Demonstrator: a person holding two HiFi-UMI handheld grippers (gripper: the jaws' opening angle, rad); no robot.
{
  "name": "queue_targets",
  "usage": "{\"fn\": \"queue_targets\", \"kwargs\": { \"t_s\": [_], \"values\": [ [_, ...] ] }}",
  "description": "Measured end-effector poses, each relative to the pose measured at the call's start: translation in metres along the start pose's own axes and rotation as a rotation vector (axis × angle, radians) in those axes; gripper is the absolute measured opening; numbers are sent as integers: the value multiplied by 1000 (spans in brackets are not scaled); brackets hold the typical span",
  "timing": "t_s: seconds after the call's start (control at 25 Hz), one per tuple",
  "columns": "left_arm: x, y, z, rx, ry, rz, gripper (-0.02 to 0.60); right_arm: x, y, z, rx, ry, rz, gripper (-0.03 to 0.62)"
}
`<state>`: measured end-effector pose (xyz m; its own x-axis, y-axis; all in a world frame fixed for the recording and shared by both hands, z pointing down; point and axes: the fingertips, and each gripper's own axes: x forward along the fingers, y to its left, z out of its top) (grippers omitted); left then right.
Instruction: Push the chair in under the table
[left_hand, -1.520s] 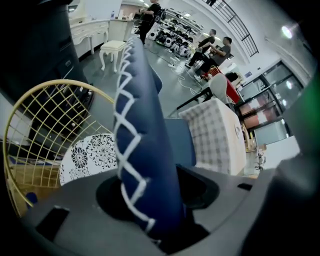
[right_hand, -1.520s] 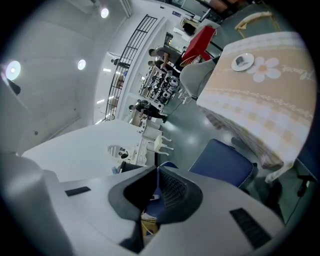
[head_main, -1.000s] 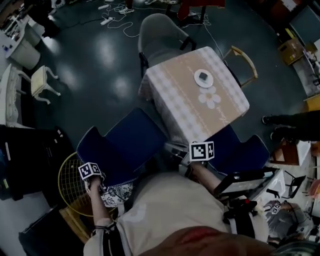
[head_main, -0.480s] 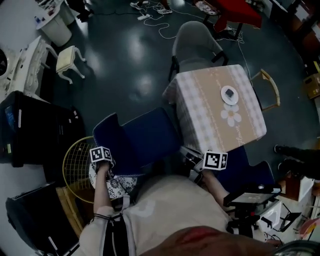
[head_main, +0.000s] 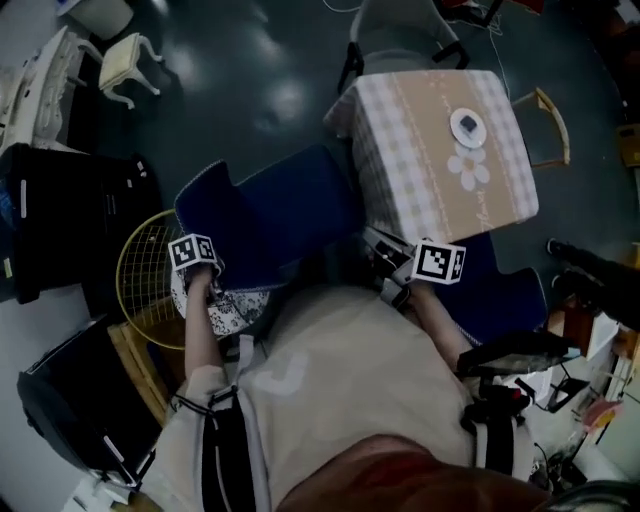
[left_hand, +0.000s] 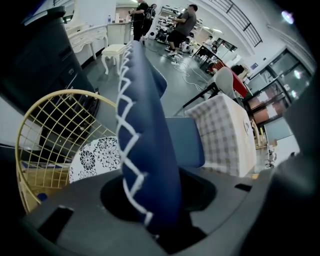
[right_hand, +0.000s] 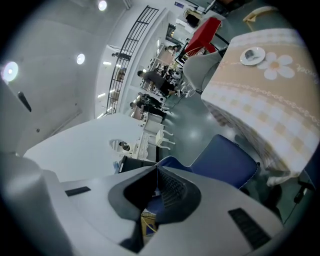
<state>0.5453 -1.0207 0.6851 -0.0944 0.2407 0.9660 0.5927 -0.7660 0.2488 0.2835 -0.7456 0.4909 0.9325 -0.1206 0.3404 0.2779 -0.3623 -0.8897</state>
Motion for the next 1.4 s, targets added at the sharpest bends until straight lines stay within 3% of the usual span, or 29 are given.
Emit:
{"fn": "queue_targets", "kwargs": {
  "t_s": [0.48, 1.4],
  "values": [
    [-2, 0, 13, -3, 0, -7, 158, -13, -1, -11, 82, -38, -65, 12],
    [-3, 7, 10, -35, -3, -18, 152, -7, -2, -15, 113, -54, -53, 12]
  ]
}}
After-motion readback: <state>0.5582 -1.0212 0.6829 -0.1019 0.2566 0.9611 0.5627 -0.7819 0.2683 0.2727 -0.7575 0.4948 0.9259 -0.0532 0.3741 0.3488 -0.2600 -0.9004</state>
